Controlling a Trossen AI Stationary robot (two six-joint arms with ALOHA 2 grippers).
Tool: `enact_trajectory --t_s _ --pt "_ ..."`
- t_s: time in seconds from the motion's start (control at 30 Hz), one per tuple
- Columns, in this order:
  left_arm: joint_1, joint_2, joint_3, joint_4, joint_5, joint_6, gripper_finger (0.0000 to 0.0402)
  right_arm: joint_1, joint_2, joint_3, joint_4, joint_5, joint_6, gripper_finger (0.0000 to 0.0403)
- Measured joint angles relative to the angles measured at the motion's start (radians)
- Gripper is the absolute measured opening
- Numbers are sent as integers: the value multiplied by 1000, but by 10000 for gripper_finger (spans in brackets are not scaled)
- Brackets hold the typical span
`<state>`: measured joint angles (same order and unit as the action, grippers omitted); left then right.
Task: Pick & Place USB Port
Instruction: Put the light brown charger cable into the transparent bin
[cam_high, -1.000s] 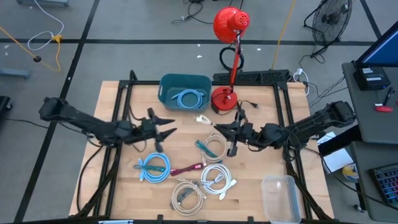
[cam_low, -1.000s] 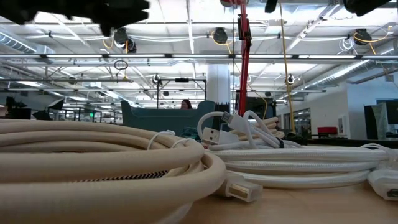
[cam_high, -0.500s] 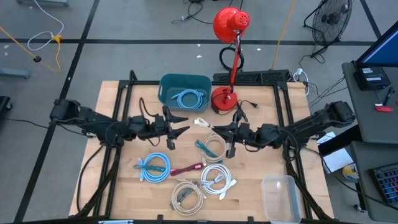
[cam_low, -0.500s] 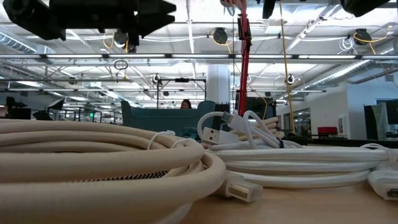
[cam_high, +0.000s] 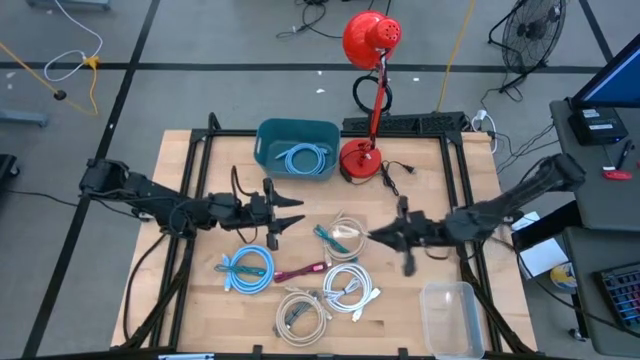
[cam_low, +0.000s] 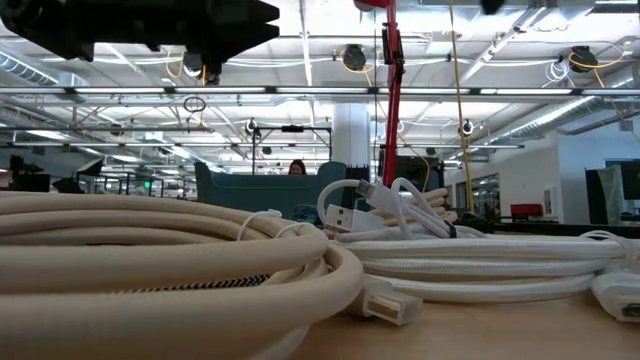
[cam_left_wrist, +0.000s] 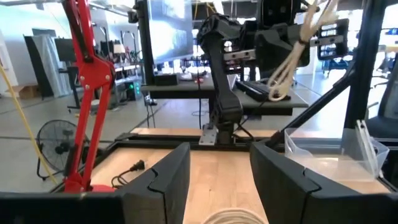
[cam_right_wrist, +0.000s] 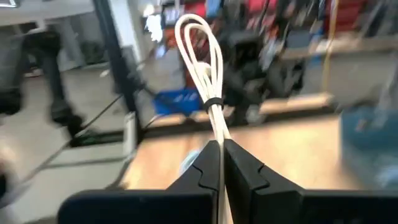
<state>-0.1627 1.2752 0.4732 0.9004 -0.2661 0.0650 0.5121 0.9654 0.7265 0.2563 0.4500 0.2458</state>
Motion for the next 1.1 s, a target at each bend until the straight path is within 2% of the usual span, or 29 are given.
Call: enact_trajectory --t_s 0.1,0.2,0.27,0.47,0.63,0.73,0.83,0.9,0.97,1.1 --pt "0 0 0 -3 -3 -1 172 90 -88 0 -181 23 134 0" --pt "0 0 0 -2 -5 -12 172 191 -124 0 -283 129 236 0" --pt "0 0 0 -2 -5 -18 172 255 -124 0 -316 202 309 0" --pt "0 0 0 -11 -5 -26 172 408 -78 0 -359 305 517 0" --pt "0 0 0 -15 -5 -34 172 445 -40 0 -342 334 571 0" --pt "0 0 0 -25 -5 -53 172 444 -28 0 -311 421 486 0" --pt "0 15 0 -8 -5 -60 172 443 -24 0 -208 580 297 0" --pt "0 29 -1 30 -4 -50 172 434 -18 0 -108 649 151 0" --pt "0 63 7 114 14 -40 172 412 -8 0 -3 663 24 0" --pt "0 185 101 187 83 -7 172 364 12 0 124 604 -117 0"
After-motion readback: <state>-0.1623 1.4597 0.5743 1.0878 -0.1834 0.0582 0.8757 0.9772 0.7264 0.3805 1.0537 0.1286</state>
